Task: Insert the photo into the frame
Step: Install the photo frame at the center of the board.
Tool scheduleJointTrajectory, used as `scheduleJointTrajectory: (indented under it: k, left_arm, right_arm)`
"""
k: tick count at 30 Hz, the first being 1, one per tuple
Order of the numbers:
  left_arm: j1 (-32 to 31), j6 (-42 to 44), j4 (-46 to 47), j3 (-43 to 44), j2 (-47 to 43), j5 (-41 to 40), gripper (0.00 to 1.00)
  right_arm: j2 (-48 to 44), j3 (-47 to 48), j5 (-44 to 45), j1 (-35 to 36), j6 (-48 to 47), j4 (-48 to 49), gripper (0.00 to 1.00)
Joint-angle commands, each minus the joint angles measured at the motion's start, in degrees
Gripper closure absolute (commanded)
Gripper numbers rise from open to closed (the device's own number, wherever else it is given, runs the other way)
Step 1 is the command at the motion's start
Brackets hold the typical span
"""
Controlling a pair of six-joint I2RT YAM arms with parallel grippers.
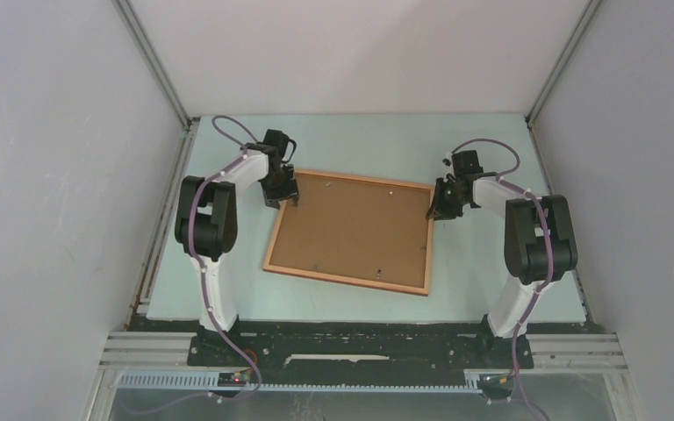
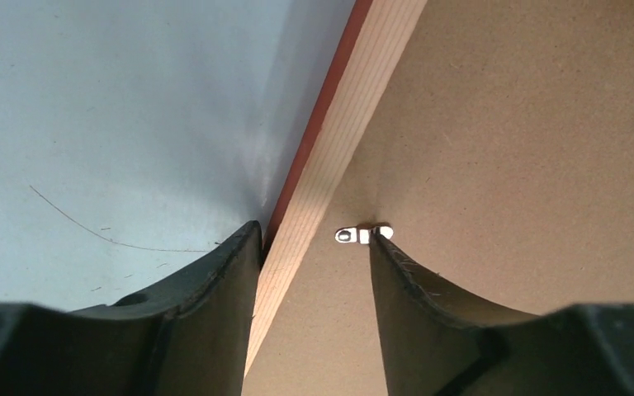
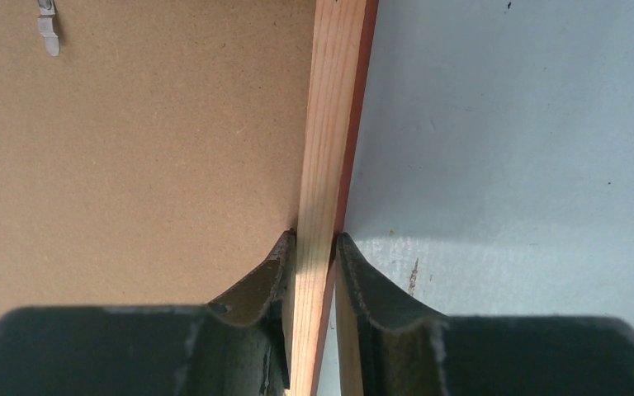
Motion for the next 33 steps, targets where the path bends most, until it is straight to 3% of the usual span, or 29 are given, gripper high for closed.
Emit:
scheduleJointTrajectory:
  k: [1,6,13,20,24,29,33]
  left_arm:
    - [0.64,-3.87,0.97,2.76,0.77,-2.83,0.48]
    - [1.63,-6.7,2.3,1.63,0.98,-2.73,0.63]
    - [4.45,-10.41,7.08,-2.13,-0.99,0.72,0.68]
    - [3.48,-5.71,5.41,-4.66,-5.46,0.64,0.58]
    - [3.41,-2.9,5.04,-6.64,-8.55,0.61,0.46]
    - [2.19,0.28,2.81,-5.61,-9.01,-0.11,0.31]
    - [0.92,1.66,0.83,-3.65,-6.94,-2.06,0.26]
  right_arm:
    - [0.67,0.58,-3.09,0.77,-0.93,0.9,0.78]
    - [0.68,0.59,-3.25,0.75,-0.93,0.9,0.79]
    - [0.85,0.51,-3.86,0.66,-1.04,0.9,0.8]
    - [1.0,0.54,-4.68,0.4,-0.91,1.1,0.8]
    - [0.99,0.45,-5.12,0.4,-0.97,1.16,0.81]
    - [0.98,0.33,-5.51,0.31,-0.93,1.34,0.81]
    - [0.93,0.24,-5.75,0.15,-0.93,1.43,0.81]
